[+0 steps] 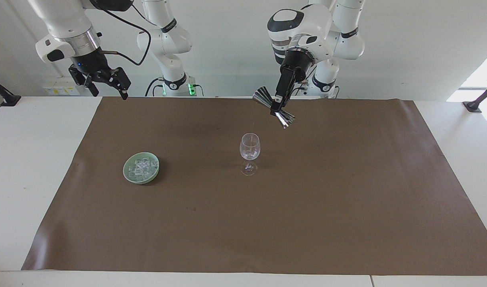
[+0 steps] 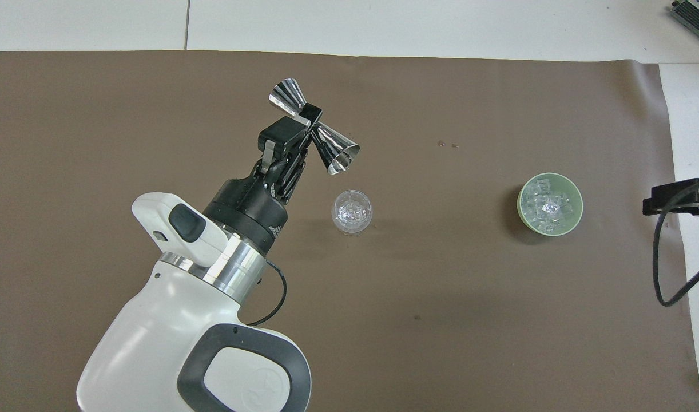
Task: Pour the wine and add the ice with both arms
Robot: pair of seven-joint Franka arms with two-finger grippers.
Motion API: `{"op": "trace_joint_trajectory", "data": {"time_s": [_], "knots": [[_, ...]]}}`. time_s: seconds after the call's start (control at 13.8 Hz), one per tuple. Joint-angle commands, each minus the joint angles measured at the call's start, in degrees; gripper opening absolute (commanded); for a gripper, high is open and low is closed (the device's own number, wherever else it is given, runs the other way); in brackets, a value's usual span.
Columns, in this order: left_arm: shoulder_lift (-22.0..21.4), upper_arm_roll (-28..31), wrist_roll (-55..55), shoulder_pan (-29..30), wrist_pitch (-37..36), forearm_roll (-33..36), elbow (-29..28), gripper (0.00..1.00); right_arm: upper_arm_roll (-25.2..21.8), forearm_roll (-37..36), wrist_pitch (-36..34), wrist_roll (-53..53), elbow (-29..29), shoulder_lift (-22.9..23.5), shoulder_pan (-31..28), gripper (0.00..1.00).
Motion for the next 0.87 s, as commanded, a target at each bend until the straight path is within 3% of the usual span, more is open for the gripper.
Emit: {"op": "trace_joint_trajectory", "data": {"time_s": [0.0,0.79], "knots": [[1.53,0.39,3.42,-0.67,1.28,1.11,2.72,0.0,0.25,1.35,0.06,-1.8,-0.89,-0.9,-0.62,1.0],[1.62,0.3,13.8,-0.93,1.28,1.11,3.07,0.0,0.25,1.35,0.06,-1.8,-0.89,-0.9,-0.62,1.0]]}}
